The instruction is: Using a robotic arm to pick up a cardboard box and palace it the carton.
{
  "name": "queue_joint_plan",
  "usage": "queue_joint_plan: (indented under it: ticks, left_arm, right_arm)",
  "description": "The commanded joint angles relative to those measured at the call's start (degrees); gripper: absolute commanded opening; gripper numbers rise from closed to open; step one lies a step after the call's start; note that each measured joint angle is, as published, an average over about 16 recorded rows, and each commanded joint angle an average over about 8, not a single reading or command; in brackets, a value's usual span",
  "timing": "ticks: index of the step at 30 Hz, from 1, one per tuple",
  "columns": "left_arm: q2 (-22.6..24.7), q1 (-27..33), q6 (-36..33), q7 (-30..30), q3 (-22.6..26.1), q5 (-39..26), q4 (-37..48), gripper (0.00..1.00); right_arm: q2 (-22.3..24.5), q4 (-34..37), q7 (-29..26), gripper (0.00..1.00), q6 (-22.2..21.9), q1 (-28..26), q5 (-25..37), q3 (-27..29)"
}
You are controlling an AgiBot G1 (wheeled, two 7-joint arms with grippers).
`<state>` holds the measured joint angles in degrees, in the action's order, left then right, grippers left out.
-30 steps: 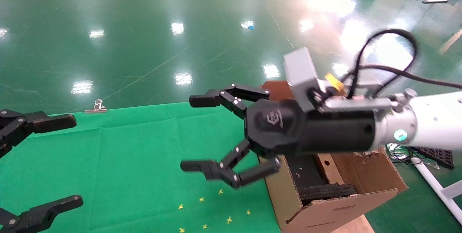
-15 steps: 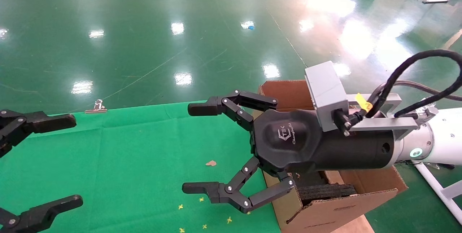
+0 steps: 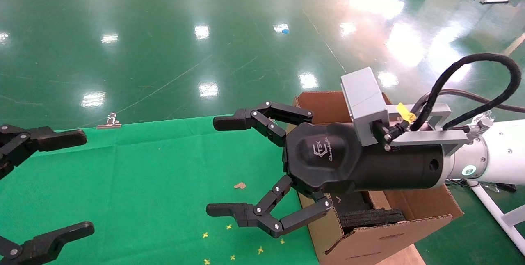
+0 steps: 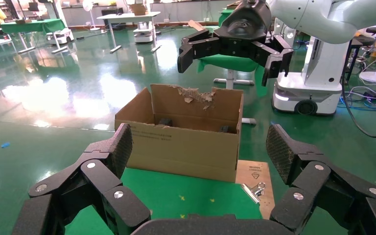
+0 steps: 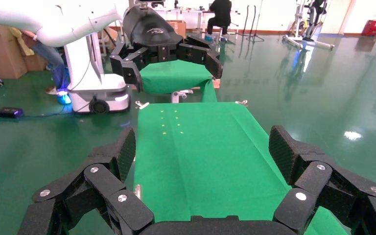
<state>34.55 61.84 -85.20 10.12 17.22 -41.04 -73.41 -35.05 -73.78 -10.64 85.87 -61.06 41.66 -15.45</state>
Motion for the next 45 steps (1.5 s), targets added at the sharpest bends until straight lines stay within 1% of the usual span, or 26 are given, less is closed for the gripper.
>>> queue_joint_plan:
  ticks: [1, 45]
  left_arm:
    - [0.0, 0.0, 0.0, 0.0, 0.0, 0.0, 0.0, 1.0]
    - [0.0, 0.0, -0.01, 0.0, 0.0, -0.01, 0.0, 1.0]
  right_arm:
    - [0.01, 0.05, -0.03, 1.0, -0.05, -0.11, 0.05, -0.13]
    - [0.04, 0.25, -0.15, 1.0, -0.22, -0.56, 0.21, -0.65]
